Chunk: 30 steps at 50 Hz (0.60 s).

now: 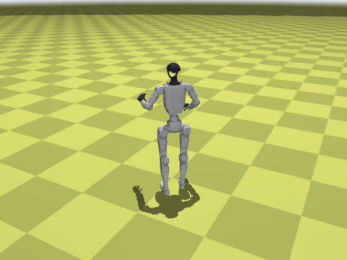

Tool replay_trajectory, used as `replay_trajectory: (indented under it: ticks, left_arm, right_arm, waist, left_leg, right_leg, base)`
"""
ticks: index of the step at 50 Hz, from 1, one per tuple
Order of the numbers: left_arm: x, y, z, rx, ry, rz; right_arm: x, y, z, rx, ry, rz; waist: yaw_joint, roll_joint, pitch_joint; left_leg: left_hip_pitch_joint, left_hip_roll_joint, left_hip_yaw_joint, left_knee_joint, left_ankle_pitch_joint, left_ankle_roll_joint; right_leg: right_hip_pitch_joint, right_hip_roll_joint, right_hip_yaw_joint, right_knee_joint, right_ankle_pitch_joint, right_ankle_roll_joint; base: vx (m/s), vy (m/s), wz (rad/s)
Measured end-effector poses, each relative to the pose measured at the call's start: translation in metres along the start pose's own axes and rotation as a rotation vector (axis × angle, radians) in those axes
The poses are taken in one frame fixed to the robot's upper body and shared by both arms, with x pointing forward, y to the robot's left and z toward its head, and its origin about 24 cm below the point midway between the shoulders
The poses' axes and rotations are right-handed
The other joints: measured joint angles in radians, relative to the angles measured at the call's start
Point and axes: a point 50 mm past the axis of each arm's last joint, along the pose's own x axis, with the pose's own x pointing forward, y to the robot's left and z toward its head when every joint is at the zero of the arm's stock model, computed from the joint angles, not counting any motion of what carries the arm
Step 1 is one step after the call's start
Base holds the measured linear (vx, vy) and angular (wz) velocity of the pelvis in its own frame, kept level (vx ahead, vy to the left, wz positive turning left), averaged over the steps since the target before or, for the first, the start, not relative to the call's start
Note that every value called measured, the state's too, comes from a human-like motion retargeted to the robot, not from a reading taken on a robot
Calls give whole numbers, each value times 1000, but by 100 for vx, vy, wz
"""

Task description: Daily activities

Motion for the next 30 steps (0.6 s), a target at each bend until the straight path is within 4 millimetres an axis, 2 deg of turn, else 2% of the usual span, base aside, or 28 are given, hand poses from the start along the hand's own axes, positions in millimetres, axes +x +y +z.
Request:
replay_trajectory:
  ticks: [3,10,17,24,30]
  left_arm:
    - [-10,-8,-8,6,32,-106]
    - [-35,-41,-26,0,127,-394]
    - [-54,-62,-37,-3,195,-540]
    - [-54,-58,-31,-13,168,-499]
    - [-28,-31,-1,9,-7,-315]
  right_arm:
    - [1,-3,6,1,-27,15]
    - [9,-11,25,-15,-111,58]
    - [23,-39,74,-58,-316,-1]
    - [27,-70,128,-97,-538,-112]
    - [21,-88,168,-125,-723,-200]
  waist:
    - [-8,4,1]
    - [-20,8,8]
    - [-11,2,12]
    - [21,-14,10]
    - [54,-25,0]
  left_leg:
    - [5,0,-1,-12,5,2]
    - [23,-3,-1,-38,19,9]
    - [33,-10,3,-49,26,17]
    - [38,-21,9,-50,30,31]
    - [41,-27,13,-49,30,36]
  right_leg:
    - [0,1,-1,0,-1,-1]
    - [6,-2,-4,0,-5,-2]
    - [9,-9,-5,1,-12,2]
    - [11,-19,-1,1,-16,10]
    - [12,-24,5,1,-16,15]
  base:
    - [0,0,0]
    - [0,0,0]
    - [0,0,0]
    - [0,0,0]
    - [0,0,0]
